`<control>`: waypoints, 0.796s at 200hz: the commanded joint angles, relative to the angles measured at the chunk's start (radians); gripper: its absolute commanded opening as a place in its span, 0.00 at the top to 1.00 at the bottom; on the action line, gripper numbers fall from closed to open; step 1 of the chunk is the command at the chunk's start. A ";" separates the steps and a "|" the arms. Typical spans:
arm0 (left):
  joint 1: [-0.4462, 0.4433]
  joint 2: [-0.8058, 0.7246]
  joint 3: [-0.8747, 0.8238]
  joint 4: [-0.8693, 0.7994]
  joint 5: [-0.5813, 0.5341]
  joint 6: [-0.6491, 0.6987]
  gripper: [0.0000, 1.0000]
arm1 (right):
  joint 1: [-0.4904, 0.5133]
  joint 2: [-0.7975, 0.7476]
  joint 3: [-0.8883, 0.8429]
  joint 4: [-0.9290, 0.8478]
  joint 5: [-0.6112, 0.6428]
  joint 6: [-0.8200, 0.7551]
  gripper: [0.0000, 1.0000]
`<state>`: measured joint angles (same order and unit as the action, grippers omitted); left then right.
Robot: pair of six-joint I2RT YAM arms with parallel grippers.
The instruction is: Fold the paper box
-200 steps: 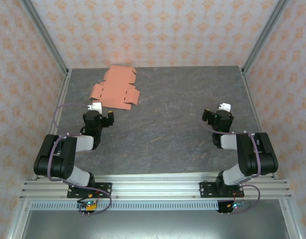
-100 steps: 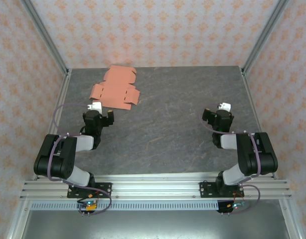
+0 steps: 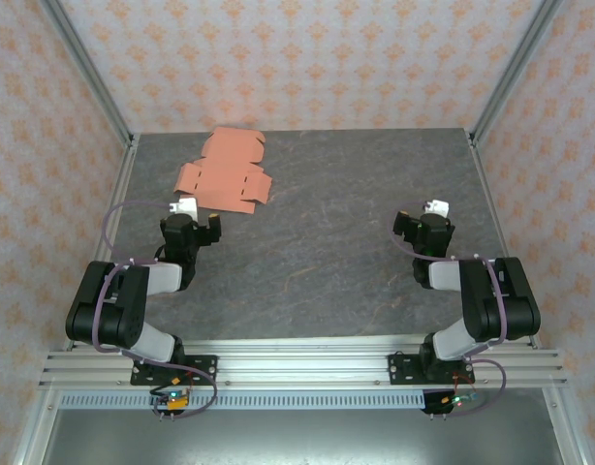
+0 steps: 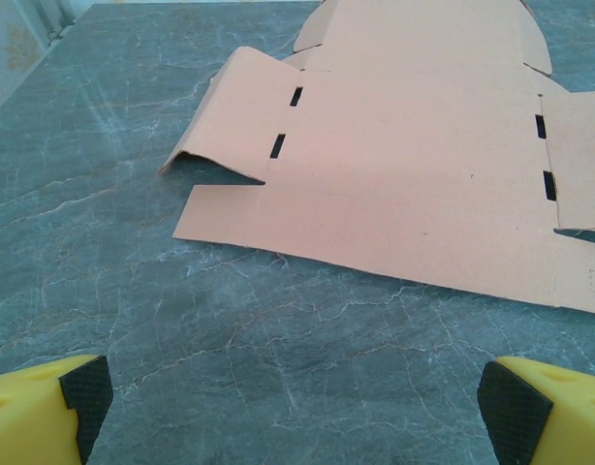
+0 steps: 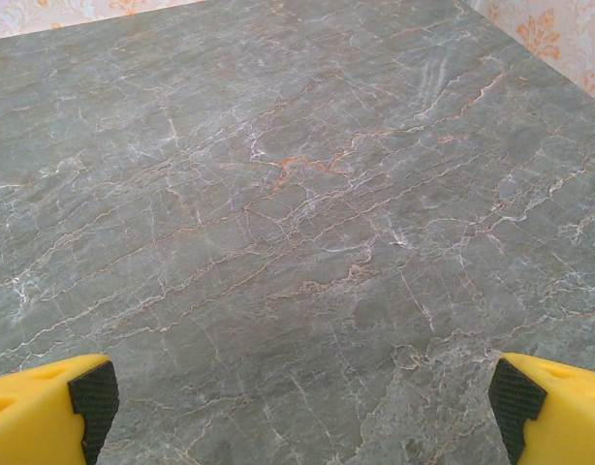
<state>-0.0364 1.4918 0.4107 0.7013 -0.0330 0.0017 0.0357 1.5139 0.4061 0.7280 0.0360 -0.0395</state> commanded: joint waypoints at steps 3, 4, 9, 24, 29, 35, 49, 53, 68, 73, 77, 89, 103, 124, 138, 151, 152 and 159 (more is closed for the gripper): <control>0.007 0.004 0.020 0.032 -0.002 0.015 0.00 | -0.006 0.006 0.021 0.031 -0.004 -0.010 0.01; 0.006 0.004 0.020 0.032 -0.002 0.015 0.00 | -0.006 0.006 0.020 0.030 -0.005 -0.011 0.01; 0.007 0.004 0.021 0.031 -0.001 0.014 0.00 | -0.007 0.006 0.020 0.031 -0.005 -0.009 0.01; 0.006 -0.007 0.039 -0.011 -0.004 0.015 0.00 | -0.008 0.003 0.018 0.032 -0.005 -0.010 0.01; 0.007 -0.017 0.051 -0.034 -0.007 0.014 0.00 | -0.007 0.003 0.016 0.040 -0.005 -0.013 0.01; 0.005 -0.040 0.080 -0.113 -0.015 0.010 0.00 | -0.005 -0.007 0.014 0.037 0.004 -0.011 0.01; 0.000 -0.110 0.170 -0.314 -0.015 0.009 0.00 | -0.003 -0.094 0.033 -0.061 0.007 -0.012 0.01; -0.005 -0.125 0.181 -0.335 0.001 0.020 0.00 | -0.003 -0.127 0.056 -0.139 0.009 -0.012 0.01; -0.019 -0.199 0.202 -0.371 0.034 0.015 0.00 | -0.002 -0.222 0.157 -0.402 0.030 -0.038 0.01; -0.023 -0.222 0.211 -0.387 0.031 0.002 0.00 | -0.002 -0.257 0.169 -0.436 0.025 -0.045 0.01; -0.026 -0.240 0.222 -0.410 0.021 -0.013 0.00 | -0.002 -0.276 0.171 -0.446 0.021 -0.045 0.01; -0.029 -0.284 0.280 -0.516 -0.023 -0.075 0.00 | -0.002 -0.364 0.166 -0.473 0.003 -0.032 0.01; -0.030 -0.312 0.365 -0.631 -0.065 -0.141 0.00 | -0.001 -0.453 0.172 -0.504 -0.033 -0.026 0.01; -0.029 -0.328 0.497 -0.771 -0.073 -0.166 0.00 | -0.002 -0.556 0.217 -0.587 -0.055 -0.010 0.01; -0.028 -0.344 0.514 -0.746 -0.059 -0.220 0.00 | -0.002 -0.582 0.236 -0.615 0.004 0.040 0.01; -0.028 -0.341 0.519 -0.751 -0.117 -0.380 0.00 | -0.002 -0.582 0.240 -0.622 0.080 0.085 0.01; -0.027 -0.339 0.521 -0.756 -0.121 -0.392 0.00 | -0.002 -0.582 0.240 -0.621 0.086 0.088 0.01; -0.023 -0.322 0.545 -0.791 -0.125 -0.442 0.00 | -0.002 -0.576 0.240 -0.623 0.122 0.115 0.01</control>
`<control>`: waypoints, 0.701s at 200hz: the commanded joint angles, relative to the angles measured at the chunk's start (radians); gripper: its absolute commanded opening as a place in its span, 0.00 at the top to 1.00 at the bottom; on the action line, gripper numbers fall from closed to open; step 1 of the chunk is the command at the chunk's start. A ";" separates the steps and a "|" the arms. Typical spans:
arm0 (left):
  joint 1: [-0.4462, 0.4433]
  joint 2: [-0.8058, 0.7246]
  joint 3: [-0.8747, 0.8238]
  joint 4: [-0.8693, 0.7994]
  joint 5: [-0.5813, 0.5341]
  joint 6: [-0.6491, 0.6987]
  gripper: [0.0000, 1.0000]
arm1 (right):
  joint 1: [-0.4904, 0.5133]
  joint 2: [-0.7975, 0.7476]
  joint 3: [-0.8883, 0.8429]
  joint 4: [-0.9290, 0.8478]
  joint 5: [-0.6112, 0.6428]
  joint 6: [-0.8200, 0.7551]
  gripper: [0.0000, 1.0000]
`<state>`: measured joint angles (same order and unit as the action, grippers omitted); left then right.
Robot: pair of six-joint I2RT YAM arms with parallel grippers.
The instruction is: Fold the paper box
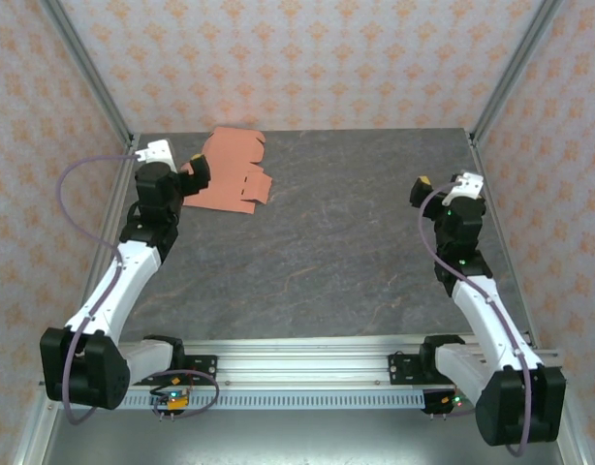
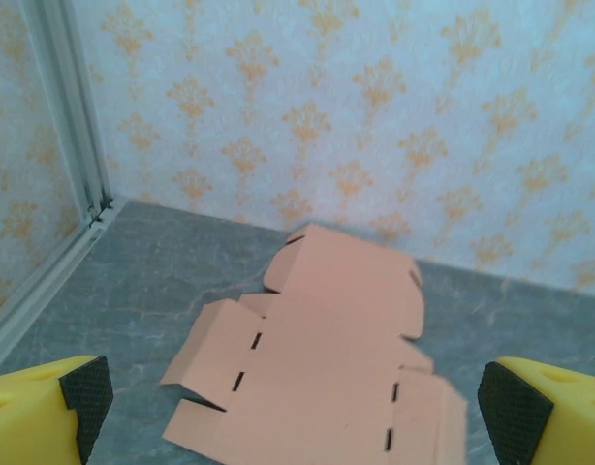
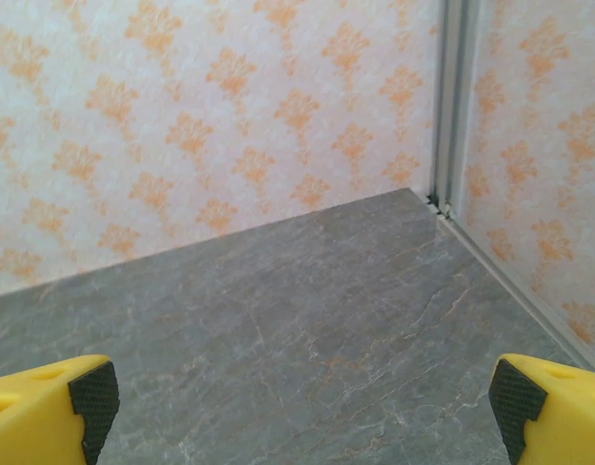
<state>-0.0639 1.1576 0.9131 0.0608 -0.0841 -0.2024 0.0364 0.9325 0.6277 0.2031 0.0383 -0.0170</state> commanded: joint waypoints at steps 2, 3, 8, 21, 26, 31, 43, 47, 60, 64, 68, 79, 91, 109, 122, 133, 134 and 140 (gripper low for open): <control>0.006 0.021 0.054 -0.160 -0.064 -0.240 0.00 | -0.002 0.006 0.020 -0.103 0.133 0.105 0.01; 0.007 0.024 0.058 -0.165 -0.058 -0.240 0.00 | -0.002 0.006 0.021 -0.106 0.139 0.113 0.01; 0.007 0.048 0.086 -0.189 -0.024 -0.225 0.00 | -0.003 0.007 0.031 -0.145 0.187 0.174 0.01; 0.007 0.140 0.168 -0.256 0.054 -0.180 0.00 | -0.002 0.006 0.056 -0.257 0.242 0.299 0.01; 0.006 0.179 0.203 -0.287 0.076 -0.170 0.00 | -0.004 0.007 0.049 -0.250 0.217 0.299 0.01; 0.006 0.217 0.230 -0.314 0.086 -0.161 0.00 | -0.004 0.009 0.038 -0.227 0.174 0.289 0.01; 0.006 0.305 0.292 -0.355 0.104 -0.141 0.00 | -0.003 0.020 0.034 -0.223 0.116 0.291 0.01; 0.007 0.332 0.307 -0.361 0.105 -0.138 0.00 | -0.003 0.026 0.041 -0.235 0.114 0.302 0.01; 0.010 0.413 0.353 -0.374 0.089 -0.132 0.00 | -0.003 0.054 0.069 -0.281 0.106 0.322 0.01; 0.011 0.439 0.371 -0.385 0.084 -0.132 0.00 | -0.002 0.064 0.079 -0.297 0.096 0.326 0.01; 0.014 0.463 0.390 -0.395 0.078 -0.130 0.00 | -0.002 0.075 0.090 -0.309 0.080 0.325 0.01; 0.023 0.528 0.444 -0.424 0.052 -0.129 0.00 | -0.002 0.108 0.120 -0.335 0.014 0.310 0.01; 0.044 0.596 0.505 -0.453 0.034 -0.136 0.00 | 0.003 0.141 0.148 -0.365 -0.040 0.296 0.01; 0.083 0.699 0.616 -0.476 0.095 -0.134 0.00 | 0.015 0.190 0.173 -0.395 -0.076 0.294 0.01; 0.091 0.801 0.728 -0.505 0.106 -0.074 0.00 | 0.023 0.219 0.184 -0.398 -0.092 0.293 0.00; 0.093 0.889 0.840 -0.552 0.106 -0.028 0.00 | 0.030 0.240 0.196 -0.406 -0.091 0.293 0.01; 0.092 0.897 0.850 -0.558 0.107 -0.025 0.00 | 0.031 0.243 0.198 -0.406 -0.091 0.293 0.01; 0.093 0.952 0.919 -0.599 0.125 -0.007 0.00 | 0.035 0.246 0.211 -0.414 -0.089 0.295 0.01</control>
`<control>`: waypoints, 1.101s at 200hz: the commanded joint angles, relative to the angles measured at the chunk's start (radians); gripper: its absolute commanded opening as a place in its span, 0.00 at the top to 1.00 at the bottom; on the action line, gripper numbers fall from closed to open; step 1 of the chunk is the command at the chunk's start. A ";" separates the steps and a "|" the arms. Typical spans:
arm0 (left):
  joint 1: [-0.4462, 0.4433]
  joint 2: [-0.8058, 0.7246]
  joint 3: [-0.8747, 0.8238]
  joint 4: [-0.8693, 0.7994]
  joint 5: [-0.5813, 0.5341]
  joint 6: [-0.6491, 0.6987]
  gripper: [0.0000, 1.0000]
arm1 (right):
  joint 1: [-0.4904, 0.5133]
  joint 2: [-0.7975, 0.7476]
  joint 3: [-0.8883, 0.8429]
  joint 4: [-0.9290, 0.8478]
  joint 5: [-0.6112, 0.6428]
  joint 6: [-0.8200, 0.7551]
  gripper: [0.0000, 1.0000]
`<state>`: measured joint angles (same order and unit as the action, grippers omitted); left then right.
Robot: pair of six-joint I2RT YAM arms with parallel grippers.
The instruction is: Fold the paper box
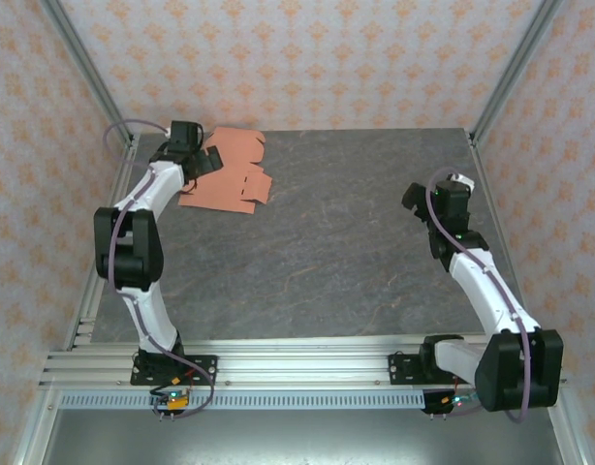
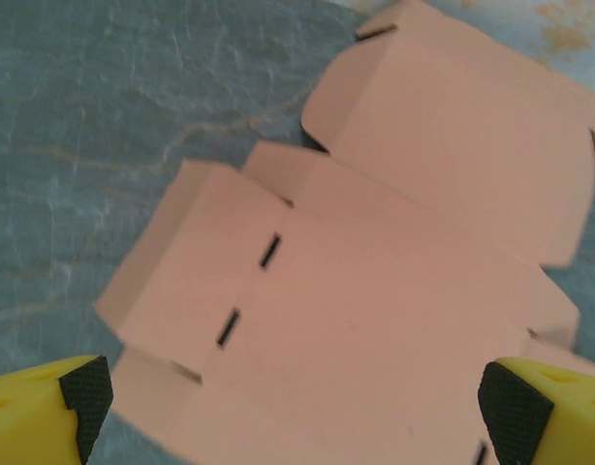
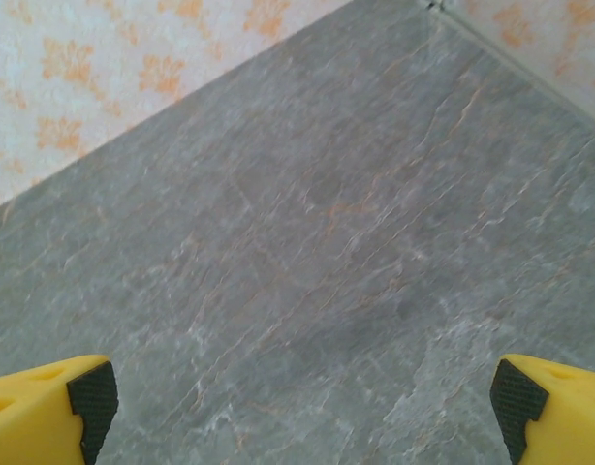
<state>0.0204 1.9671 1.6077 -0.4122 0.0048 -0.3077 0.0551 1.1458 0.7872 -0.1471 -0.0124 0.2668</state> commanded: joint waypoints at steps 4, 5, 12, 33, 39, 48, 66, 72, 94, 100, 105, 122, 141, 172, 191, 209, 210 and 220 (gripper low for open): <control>0.010 0.178 0.268 -0.155 0.047 0.103 0.00 | 0.020 0.058 0.057 -0.069 -0.038 0.012 0.02; 0.010 0.186 0.278 -0.164 0.048 0.103 0.00 | 0.020 0.061 0.059 -0.070 -0.037 0.014 0.02; 0.010 0.242 0.340 -0.207 0.069 0.099 0.00 | 0.024 0.075 0.073 -0.076 -0.035 0.022 0.01; 0.009 0.308 0.346 -0.192 0.206 0.026 0.00 | 0.036 0.106 0.102 -0.088 -0.029 0.034 0.02; 0.007 0.302 0.301 -0.140 0.255 -0.010 0.00 | 0.040 0.111 0.110 -0.094 -0.021 0.036 0.01; 0.004 0.286 0.218 -0.050 0.312 -0.071 0.00 | 0.041 0.112 0.115 -0.102 -0.011 0.041 0.01; -0.018 0.252 0.079 0.085 0.359 -0.151 0.00 | 0.043 0.112 0.116 -0.107 0.002 0.056 0.01; -0.030 0.238 0.034 0.113 0.350 -0.171 0.00 | 0.044 0.113 0.118 -0.109 0.001 0.057 0.01; -0.084 0.165 -0.130 0.222 0.345 -0.212 0.00 | 0.046 0.113 0.127 -0.121 0.011 0.066 0.01; -0.097 0.142 -0.171 0.241 0.348 -0.221 0.00 | 0.046 0.114 0.128 -0.119 0.008 0.070 0.01; -0.113 0.120 -0.209 0.267 0.350 -0.248 0.00 | 0.046 0.117 0.126 -0.116 0.000 0.073 0.01; -0.173 0.062 -0.330 0.373 0.383 -0.336 0.00 | 0.049 0.134 0.132 -0.105 -0.033 0.088 0.01; -0.257 0.012 -0.444 0.477 0.414 -0.454 0.00 | 0.054 0.168 0.136 -0.078 -0.069 0.141 0.01; -0.423 -0.094 -0.576 0.587 0.384 -0.680 0.00 | 0.058 0.253 0.145 -0.036 -0.245 0.301 0.02; -0.500 -0.145 -0.558 0.573 0.432 -0.790 0.00 | 0.064 0.290 0.127 -0.013 -0.349 0.483 0.04; -0.557 -0.211 -0.515 0.470 0.397 -0.787 0.00 | 0.084 0.286 0.088 0.029 -0.398 0.671 0.08; -0.558 -0.213 -0.512 0.466 0.395 -0.786 0.00 | 0.086 0.285 0.087 0.031 -0.398 0.681 0.08; -0.559 -0.243 -0.485 0.419 0.393 -0.772 0.00 | 0.103 0.265 0.059 0.046 -0.387 0.790 0.08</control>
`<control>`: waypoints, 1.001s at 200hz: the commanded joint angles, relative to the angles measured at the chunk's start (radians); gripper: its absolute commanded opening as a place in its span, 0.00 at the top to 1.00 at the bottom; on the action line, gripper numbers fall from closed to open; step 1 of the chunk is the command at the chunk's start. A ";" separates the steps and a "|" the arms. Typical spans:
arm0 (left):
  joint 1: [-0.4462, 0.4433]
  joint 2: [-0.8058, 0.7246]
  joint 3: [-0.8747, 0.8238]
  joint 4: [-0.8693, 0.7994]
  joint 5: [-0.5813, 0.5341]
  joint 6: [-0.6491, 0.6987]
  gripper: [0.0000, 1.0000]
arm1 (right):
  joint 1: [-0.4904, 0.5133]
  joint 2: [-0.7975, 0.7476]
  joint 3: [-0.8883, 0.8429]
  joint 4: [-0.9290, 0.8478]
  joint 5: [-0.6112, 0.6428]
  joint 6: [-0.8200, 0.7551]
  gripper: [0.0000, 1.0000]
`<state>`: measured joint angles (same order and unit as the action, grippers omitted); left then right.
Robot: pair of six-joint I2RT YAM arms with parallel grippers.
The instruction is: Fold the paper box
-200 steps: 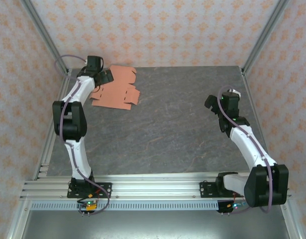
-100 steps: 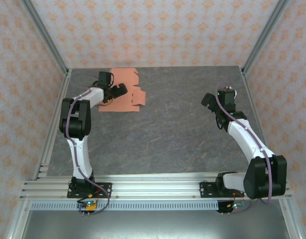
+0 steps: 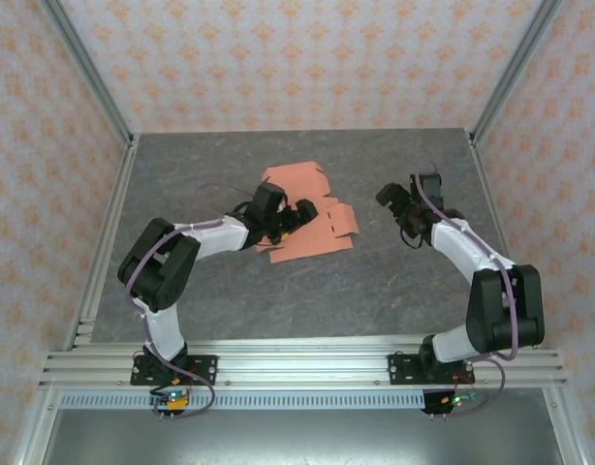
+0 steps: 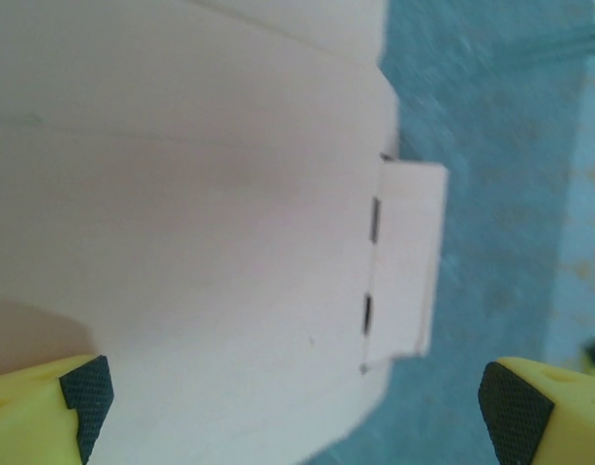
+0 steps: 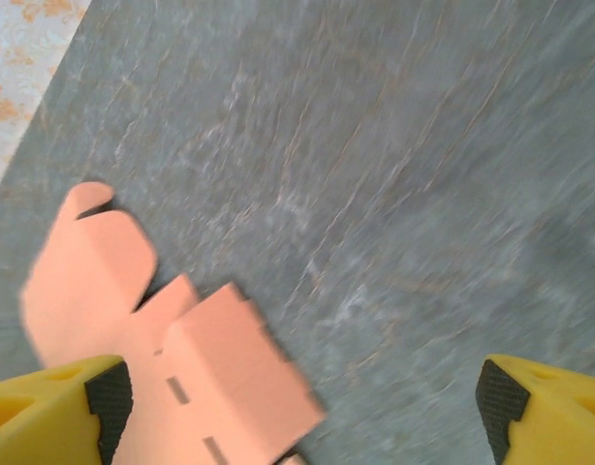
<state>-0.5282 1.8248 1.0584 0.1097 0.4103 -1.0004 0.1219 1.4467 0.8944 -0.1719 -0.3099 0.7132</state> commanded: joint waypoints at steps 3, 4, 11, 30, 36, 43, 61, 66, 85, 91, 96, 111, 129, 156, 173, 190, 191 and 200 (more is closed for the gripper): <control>-0.009 -0.109 0.072 -0.115 -0.015 -0.071 0.00 | 0.040 -0.042 -0.057 0.073 -0.083 0.376 0.07; -0.007 -0.113 0.075 -0.119 -0.016 -0.068 0.00 | 0.042 -0.042 -0.060 0.074 -0.081 0.381 0.07; -0.003 -0.134 0.091 -0.152 -0.027 -0.043 0.00 | 0.053 -0.059 -0.082 0.077 -0.064 0.462 0.05; 0.007 -0.185 0.141 -0.248 -0.108 0.092 0.00 | 0.079 -0.077 -0.188 0.233 -0.061 0.650 0.05; 0.011 -0.194 0.154 -0.270 -0.135 0.144 0.00 | 0.088 -0.068 -0.225 0.333 -0.063 0.684 0.07; 0.018 -0.198 0.171 -0.294 -0.165 0.211 0.00 | 0.095 -0.051 -0.248 0.406 -0.063 0.711 0.08; 0.036 -0.171 0.200 -0.348 -0.266 0.345 0.00 | 0.113 0.000 -0.248 0.474 -0.064 0.718 0.14; 0.046 -0.156 0.203 -0.340 -0.269 0.369 0.00 | 0.118 0.013 -0.249 0.493 -0.066 0.718 0.15; 0.082 -0.083 0.191 -0.250 -0.196 0.418 0.00 | 0.143 0.053 -0.268 0.594 -0.069 0.752 0.17; 0.087 -0.062 0.188 -0.224 -0.185 0.429 0.00 | 0.150 0.060 -0.276 0.615 -0.065 0.763 0.18; 0.088 -0.042 0.190 -0.212 -0.187 0.439 0.00 | 0.156 0.064 -0.279 0.618 -0.058 0.770 0.18; 0.087 0.013 0.208 -0.206 -0.187 0.490 0.00 | 0.175 0.080 -0.274 0.600 -0.046 0.766 0.18; 0.087 0.064 0.216 -0.191 -0.179 0.505 0.00 | 0.186 0.104 -0.271 0.607 -0.055 0.773 0.18; 0.082 0.079 0.197 -0.173 -0.149 0.471 0.00 | 0.188 0.116 -0.287 0.592 -0.046 0.799 0.16; 0.068 0.079 0.178 -0.156 -0.124 0.471 0.00 | 0.188 0.131 -0.276 0.566 -0.051 0.775 0.14; 0.056 0.079 0.169 -0.192 -0.145 0.430 0.00 | 0.191 0.155 -0.289 0.588 -0.035 0.775 0.14; 0.055 0.079 0.166 -0.193 -0.147 0.428 0.00 | 0.191 0.157 -0.290 0.591 -0.033 0.775 0.14; 0.053 0.078 0.149 -0.186 -0.152 0.412 0.00 | 0.190 0.175 -0.301 0.634 -0.018 0.776 0.16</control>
<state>-0.4538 1.9358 1.2461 -0.0853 0.2619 -0.5541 0.3073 1.5818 0.6205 0.3954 -0.3672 1.4780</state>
